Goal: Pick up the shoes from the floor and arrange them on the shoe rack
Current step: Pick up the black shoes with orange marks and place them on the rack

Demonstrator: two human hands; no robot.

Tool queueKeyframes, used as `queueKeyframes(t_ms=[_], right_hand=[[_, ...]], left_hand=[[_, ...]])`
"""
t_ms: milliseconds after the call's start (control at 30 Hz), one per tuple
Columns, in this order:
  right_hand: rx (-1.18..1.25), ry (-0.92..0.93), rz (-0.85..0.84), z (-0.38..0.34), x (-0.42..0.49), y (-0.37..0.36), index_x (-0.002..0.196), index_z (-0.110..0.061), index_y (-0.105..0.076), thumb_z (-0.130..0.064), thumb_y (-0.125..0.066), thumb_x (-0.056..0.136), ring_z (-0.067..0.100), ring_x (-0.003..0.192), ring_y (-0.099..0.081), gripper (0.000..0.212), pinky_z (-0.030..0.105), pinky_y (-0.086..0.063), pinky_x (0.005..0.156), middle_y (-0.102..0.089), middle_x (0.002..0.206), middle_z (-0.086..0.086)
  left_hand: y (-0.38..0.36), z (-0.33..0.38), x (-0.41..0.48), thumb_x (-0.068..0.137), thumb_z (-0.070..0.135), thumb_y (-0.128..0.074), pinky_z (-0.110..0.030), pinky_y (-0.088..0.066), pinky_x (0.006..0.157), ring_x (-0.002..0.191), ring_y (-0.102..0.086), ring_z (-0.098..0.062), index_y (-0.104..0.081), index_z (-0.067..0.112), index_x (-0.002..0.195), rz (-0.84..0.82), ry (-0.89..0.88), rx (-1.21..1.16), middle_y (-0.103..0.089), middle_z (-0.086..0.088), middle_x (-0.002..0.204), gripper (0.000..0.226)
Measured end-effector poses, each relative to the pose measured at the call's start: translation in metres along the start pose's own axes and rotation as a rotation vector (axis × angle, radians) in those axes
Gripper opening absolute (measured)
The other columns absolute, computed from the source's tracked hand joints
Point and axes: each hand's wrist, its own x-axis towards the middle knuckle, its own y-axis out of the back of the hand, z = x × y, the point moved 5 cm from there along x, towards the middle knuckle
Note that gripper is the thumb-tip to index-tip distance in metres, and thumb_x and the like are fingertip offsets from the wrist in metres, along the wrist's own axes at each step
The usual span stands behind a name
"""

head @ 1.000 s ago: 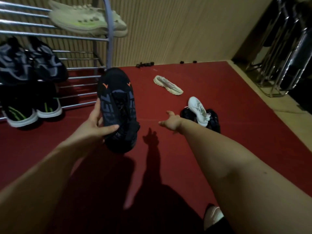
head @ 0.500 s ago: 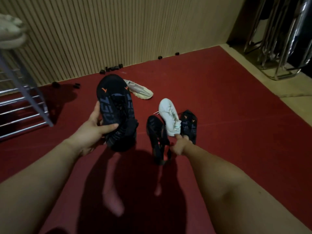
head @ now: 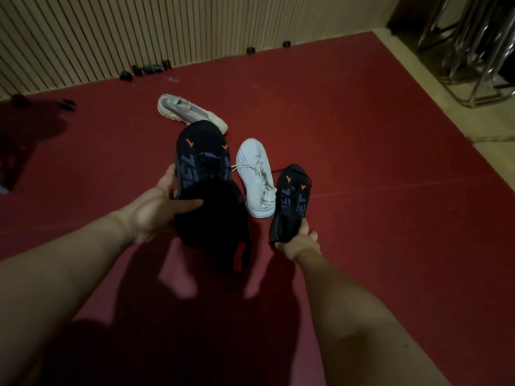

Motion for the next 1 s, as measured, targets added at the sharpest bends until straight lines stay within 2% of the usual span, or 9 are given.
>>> queueKeyframes(t_ms=[67, 167, 267, 367, 467, 633, 800, 900, 1000], right_hand=[[0.000, 0.018, 0.010, -0.002, 0.013, 0.001, 0.151, -0.027, 0.008, -0.048, -0.069, 0.079, 0.036, 0.143, -0.014, 0.107, 0.045, -0.021, 0.116, -0.006, 0.157, 0.015], [0.009, 0.044, 0.013, -0.008, 0.028, -0.001, 0.151, -0.027, 0.006, -0.049, -0.071, 0.077, 0.035, 0.145, -0.009, 0.110, 0.044, -0.019, 0.117, -0.003, 0.158, 0.015], [0.050, 0.038, 0.019, -0.013, 0.037, -0.011, 0.151, -0.029, 0.007, -0.051, -0.074, 0.074, 0.033, 0.146, -0.007, 0.114, 0.044, -0.020, 0.117, -0.001, 0.158, 0.015], [0.071, 0.010, 0.077, -0.015, 0.039, -0.021, 0.150, -0.030, 0.009, -0.053, -0.074, 0.073, 0.032, 0.146, -0.002, 0.116, 0.043, -0.017, 0.117, 0.004, 0.158, 0.014], [0.034, -0.015, 0.134, -0.015, 0.043, -0.025, 0.150, -0.029, 0.010, -0.054, -0.073, 0.073, 0.033, 0.146, -0.002, 0.116, 0.043, -0.017, 0.116, 0.003, 0.158, 0.015], [0.056, -0.005, 0.181, -0.011, 0.042, -0.024, 0.151, -0.031, 0.005, -0.052, -0.068, 0.075, 0.037, 0.134, -0.023, 0.107, 0.043, -0.028, 0.111, -0.017, 0.148, 0.018], [0.365, 0.025, 0.183, -0.001, 0.026, -0.003, 0.150, -0.038, -0.015, -0.045, -0.070, 0.072, 0.036, 0.134, -0.027, 0.095, 0.047, -0.032, 0.110, -0.028, 0.142, 0.015], [0.466, 0.101, 0.225, -0.004, 0.009, 0.017, 0.148, -0.039, -0.023, -0.041, -0.073, 0.072, 0.033, 0.131, -0.034, 0.091, 0.047, -0.033, 0.110, -0.034, 0.136, 0.014], [0.473, 0.227, 0.234, -0.023, -0.014, 0.036, 0.147, -0.039, -0.027, -0.036, -0.075, 0.072, 0.029, 0.129, -0.037, 0.089, 0.044, -0.034, 0.110, -0.037, 0.131, 0.009]], left_hand=[[-0.007, -0.003, 0.017, 0.087, -0.004, -0.057, -0.026, -0.056, 0.058, 0.101, -0.062, -0.012, -0.017, 0.046, 0.145, -0.037, 0.000, 0.004, -0.061, 0.001, 0.122, 0.086], [-0.020, -0.009, 0.038, 0.084, -0.008, -0.057, -0.024, -0.057, 0.066, 0.098, -0.065, -0.013, -0.034, 0.046, 0.134, -0.101, -0.030, 0.022, -0.064, -0.003, 0.114, 0.077], [-0.028, -0.018, 0.052, 0.081, -0.008, -0.061, -0.033, -0.056, 0.083, 0.114, -0.058, -0.021, -0.034, 0.044, 0.133, -0.136, -0.035, -0.011, -0.058, -0.003, 0.126, 0.078], [-0.034, -0.024, 0.062, 0.079, -0.006, -0.064, -0.041, -0.046, 0.098, 0.121, -0.053, -0.020, -0.032, 0.045, 0.137, -0.163, -0.030, -0.015, -0.055, 0.003, 0.132, 0.084], [-0.036, -0.029, 0.069, 0.078, -0.005, -0.066, -0.036, -0.048, 0.094, 0.120, -0.053, -0.019, -0.024, 0.041, 0.146, -0.181, -0.016, 0.000, -0.053, 0.002, 0.134, 0.093], [-0.037, -0.035, 0.071, 0.077, -0.005, -0.067, -0.034, -0.049, 0.091, 0.119, -0.053, -0.018, -0.023, 0.039, 0.147, -0.174, 0.006, -0.012, -0.052, 0.003, 0.135, 0.094], [-0.037, -0.024, 0.061, 0.079, -0.008, -0.062, -0.037, -0.049, 0.092, 0.118, -0.054, -0.018, -0.022, 0.041, 0.146, -0.201, 0.008, -0.016, -0.052, 0.002, 0.133, 0.092], [-0.037, -0.003, 0.051, 0.073, -0.004, -0.064, -0.031, -0.054, 0.076, 0.117, -0.054, -0.020, -0.025, 0.041, 0.144, -0.242, 0.022, -0.047, -0.053, -0.004, 0.134, 0.092], [-0.035, 0.025, 0.035, 0.072, -0.004, -0.063, -0.029, -0.056, 0.063, 0.104, -0.063, -0.018, -0.026, 0.038, 0.145, -0.261, -0.002, -0.113, -0.063, -0.003, 0.123, 0.092]])
